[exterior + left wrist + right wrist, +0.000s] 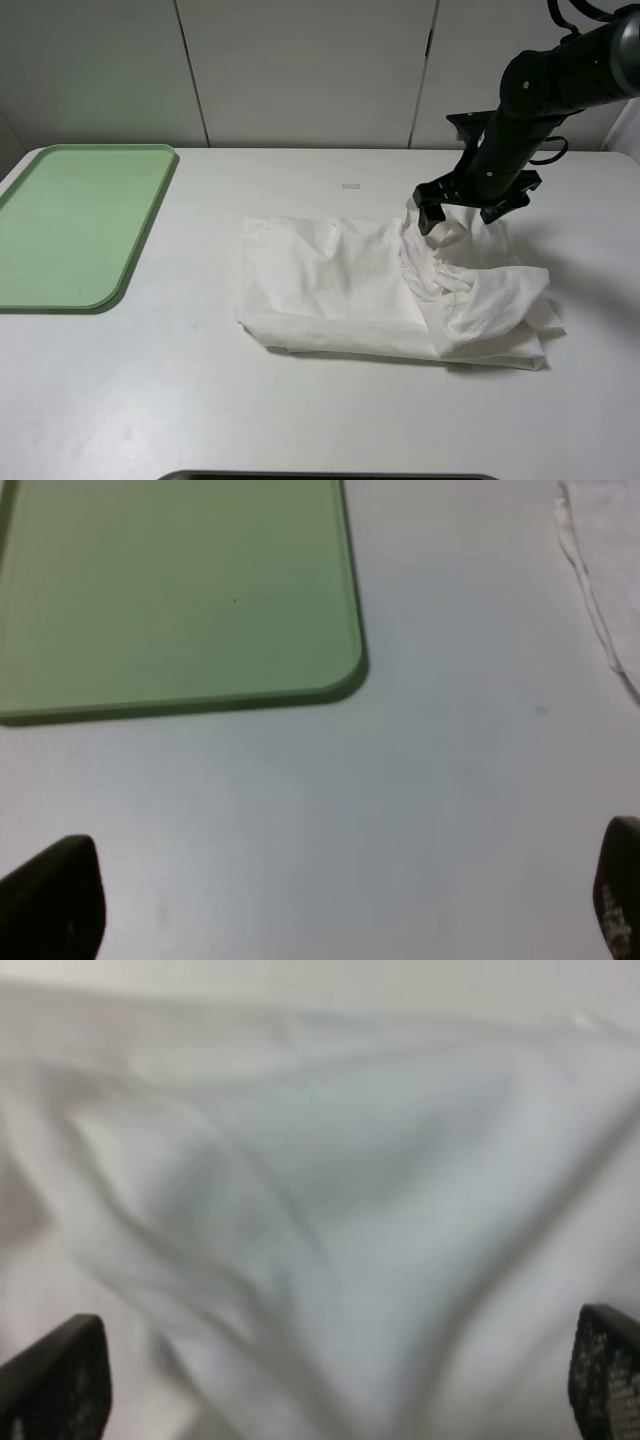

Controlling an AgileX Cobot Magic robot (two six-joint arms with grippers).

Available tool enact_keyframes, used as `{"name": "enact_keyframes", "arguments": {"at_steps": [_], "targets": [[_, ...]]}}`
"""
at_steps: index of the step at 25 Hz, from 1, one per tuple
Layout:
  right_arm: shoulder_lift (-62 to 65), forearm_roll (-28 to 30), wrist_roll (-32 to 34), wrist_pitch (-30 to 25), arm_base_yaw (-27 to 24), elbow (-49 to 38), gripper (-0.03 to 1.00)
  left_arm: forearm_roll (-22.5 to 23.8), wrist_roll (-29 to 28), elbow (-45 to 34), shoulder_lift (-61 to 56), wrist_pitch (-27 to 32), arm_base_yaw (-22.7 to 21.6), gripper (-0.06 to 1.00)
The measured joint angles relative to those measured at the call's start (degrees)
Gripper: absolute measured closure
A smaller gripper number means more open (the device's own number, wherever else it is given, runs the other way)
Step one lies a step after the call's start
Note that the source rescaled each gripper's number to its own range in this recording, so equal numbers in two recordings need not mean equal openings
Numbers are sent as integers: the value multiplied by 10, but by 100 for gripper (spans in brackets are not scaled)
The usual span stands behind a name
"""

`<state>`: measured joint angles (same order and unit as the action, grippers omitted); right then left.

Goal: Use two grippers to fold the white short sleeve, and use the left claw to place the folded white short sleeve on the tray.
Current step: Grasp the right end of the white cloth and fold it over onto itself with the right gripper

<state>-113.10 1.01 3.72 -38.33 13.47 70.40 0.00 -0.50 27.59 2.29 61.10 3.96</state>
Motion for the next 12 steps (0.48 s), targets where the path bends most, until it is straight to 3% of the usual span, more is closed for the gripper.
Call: {"name": "enact_keyframes", "arguments": {"at_steps": [5,12], "targets": [[0,-29,1,68,21,0,-3,0,0,0,0,0,0,-2],[-11,-82,-34,105,35,0,-3,0,0,0,0,0,0,-2]]}}
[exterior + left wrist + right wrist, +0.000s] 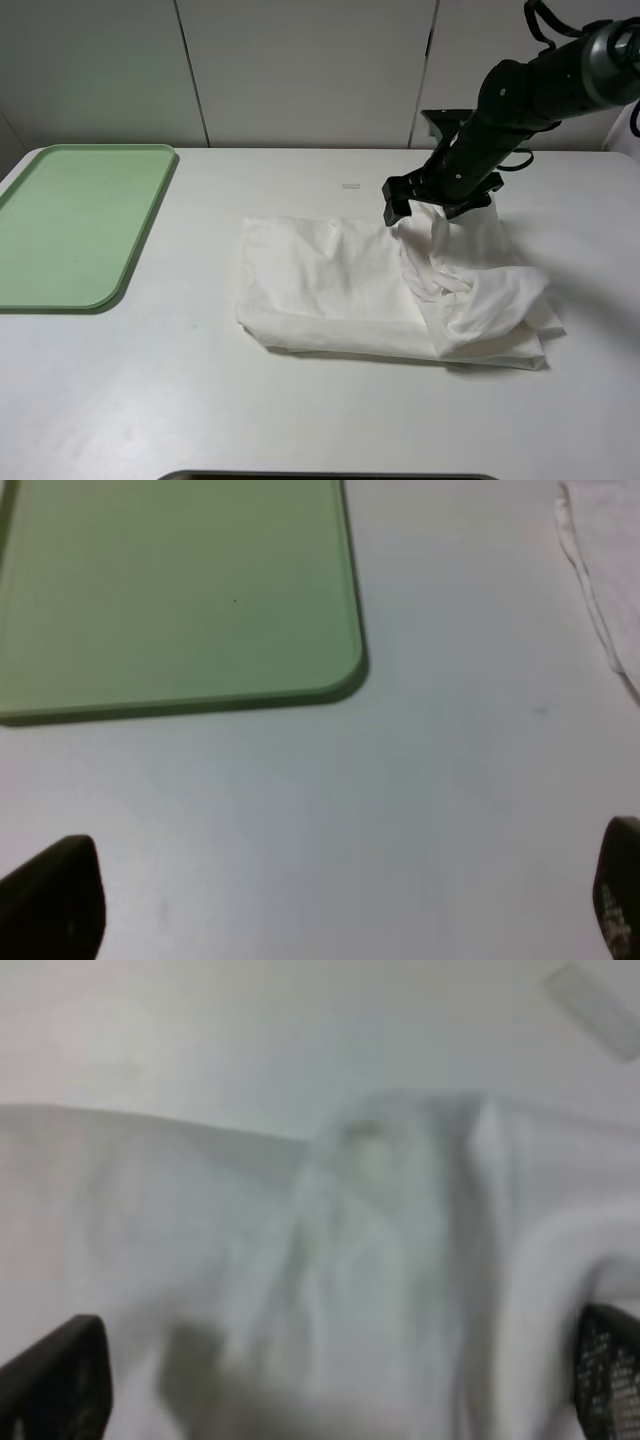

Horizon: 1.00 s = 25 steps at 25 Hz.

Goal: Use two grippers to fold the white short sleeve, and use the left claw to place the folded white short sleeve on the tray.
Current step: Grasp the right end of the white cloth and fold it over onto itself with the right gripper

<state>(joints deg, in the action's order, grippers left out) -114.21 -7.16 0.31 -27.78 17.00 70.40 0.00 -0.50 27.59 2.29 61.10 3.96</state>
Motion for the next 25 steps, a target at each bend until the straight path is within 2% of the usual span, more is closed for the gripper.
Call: {"name": "enact_keyframes", "arguments": {"at_steps": [3,5,10,14,16,19,22,25], "targets": [[-15,-90,-82,4,2,0,-3,0,0,0,0,0,0,-2],[-8,-117,-114,4,2,0,-3,0,0,0,0,0,0,-2],[38,-121,-126,-5,2,0,-3,0,0,0,0,0,0,-2],[101,-49,-69,-49,2,2,-3,0,0,0,0,0,0,-2],[123,20,-24,-83,2,2,-3,0,0,0,0,0,0,-2],[139,123,66,-166,2,2,-3,0,0,0,0,0,0,-2],[138,161,101,-215,-13,1,-3,0,0,0,0,0,0,-2],[136,170,105,-217,-36,-16,-3,0,0,0,0,0,0,-2]]}}
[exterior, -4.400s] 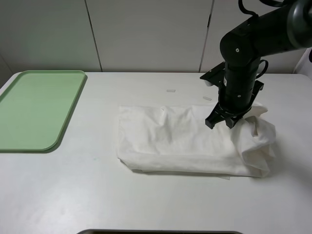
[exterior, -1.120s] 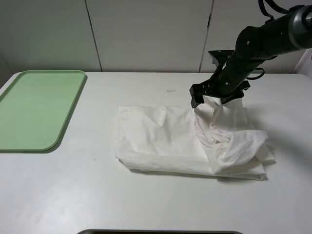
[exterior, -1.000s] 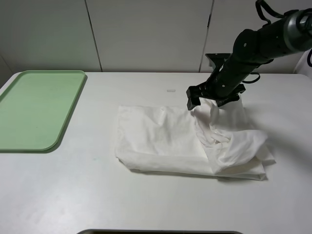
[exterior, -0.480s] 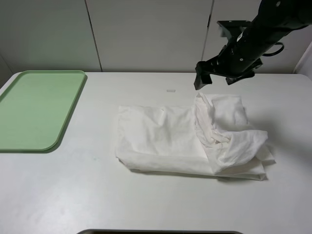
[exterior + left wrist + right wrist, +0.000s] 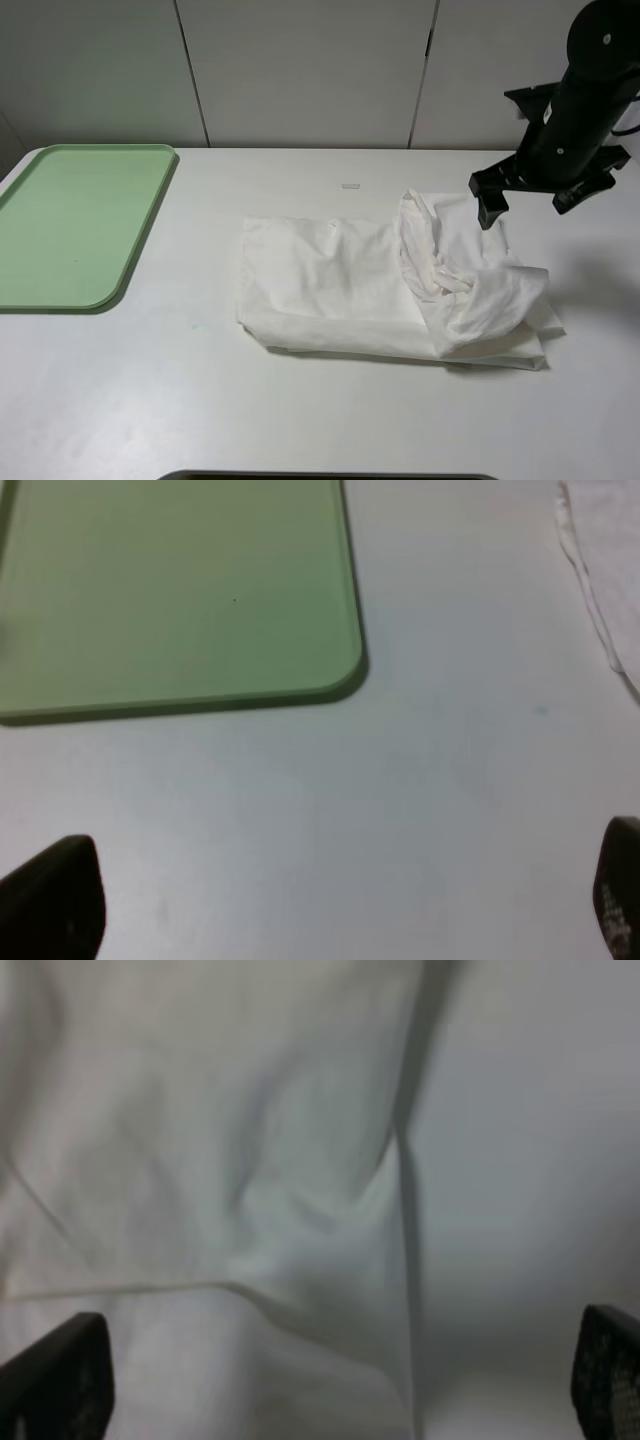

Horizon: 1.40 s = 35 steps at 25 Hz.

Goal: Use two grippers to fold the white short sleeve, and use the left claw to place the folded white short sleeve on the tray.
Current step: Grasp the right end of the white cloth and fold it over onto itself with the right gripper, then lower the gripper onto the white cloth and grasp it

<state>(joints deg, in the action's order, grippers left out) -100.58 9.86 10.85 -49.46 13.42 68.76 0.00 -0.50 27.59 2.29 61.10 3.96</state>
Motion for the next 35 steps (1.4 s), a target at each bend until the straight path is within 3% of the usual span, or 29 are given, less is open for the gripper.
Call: {"name": "enact_keyframes", "arguments": {"at_steps": [7,13,23,28,35], "targets": [[-6,-11,4,51,-23,-98,-3,0,0,0,0,0,0,-2],[-6,-66,-4,92,-18,-162,-3,0,0,0,0,0,0,-2],[-6,-108,-12,146,47,-219,-3,0,0,0,0,0,0,-2],[14,-108,-8,136,48,-216,-3,0,0,0,0,0,0,-2],[151,-104,-6,49,48,-188,-3,0,0,0,0,0,0,-2]]}}
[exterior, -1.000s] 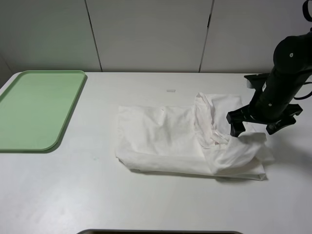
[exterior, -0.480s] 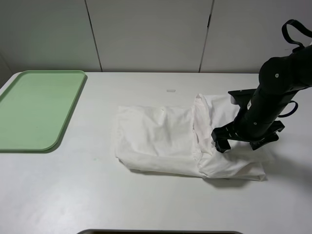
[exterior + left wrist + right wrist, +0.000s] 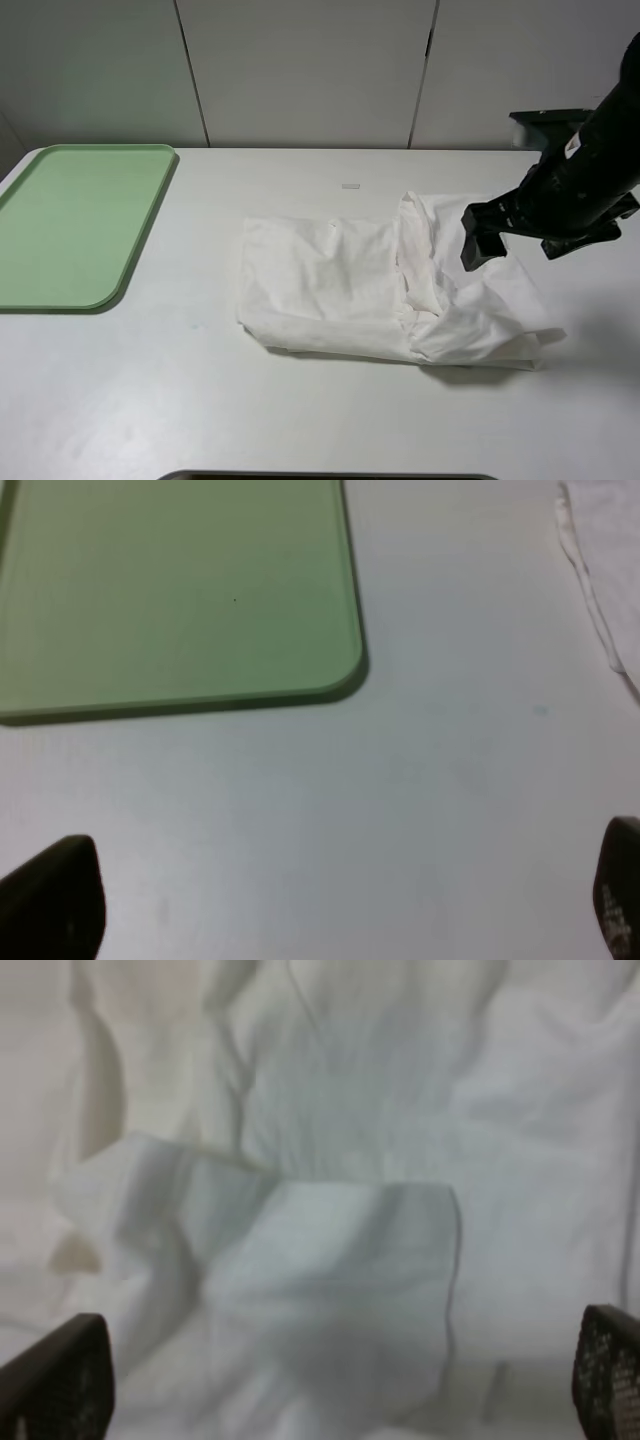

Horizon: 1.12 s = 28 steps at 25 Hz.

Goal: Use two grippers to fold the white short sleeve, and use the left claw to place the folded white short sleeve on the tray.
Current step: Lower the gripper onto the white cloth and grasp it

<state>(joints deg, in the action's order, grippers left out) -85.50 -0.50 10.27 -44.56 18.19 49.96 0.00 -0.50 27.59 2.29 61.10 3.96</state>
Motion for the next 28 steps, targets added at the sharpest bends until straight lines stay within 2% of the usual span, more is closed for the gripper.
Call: {"name": "enact_keyframes", "arguments": {"at_steps": [4,5,7,10,13,14,16,28], "targets": [[47,5,0,-35,0,0,-3,0,0,0,0,0,0,-2],[80,5,0,-72,0,0,-3,0,0,0,0,0,0,-2],[114,10,0,-111,0,0,-3,0,0,0,0,0,0,-2],[156,12,0,-153,0,0,-3,0,0,0,0,0,0,-2],[175,12,0,-169,0,0,-3,0,0,0,0,0,0,-2],[221,13,0,-203,0,0,-3,0,0,0,0,0,0,-2],[263,13,0,-234,0,0,-3,0,0,0,0,0,0,-2],[449,5,0,-252,1,-36,-3,0,0,0,0,0,0,-2]]}}
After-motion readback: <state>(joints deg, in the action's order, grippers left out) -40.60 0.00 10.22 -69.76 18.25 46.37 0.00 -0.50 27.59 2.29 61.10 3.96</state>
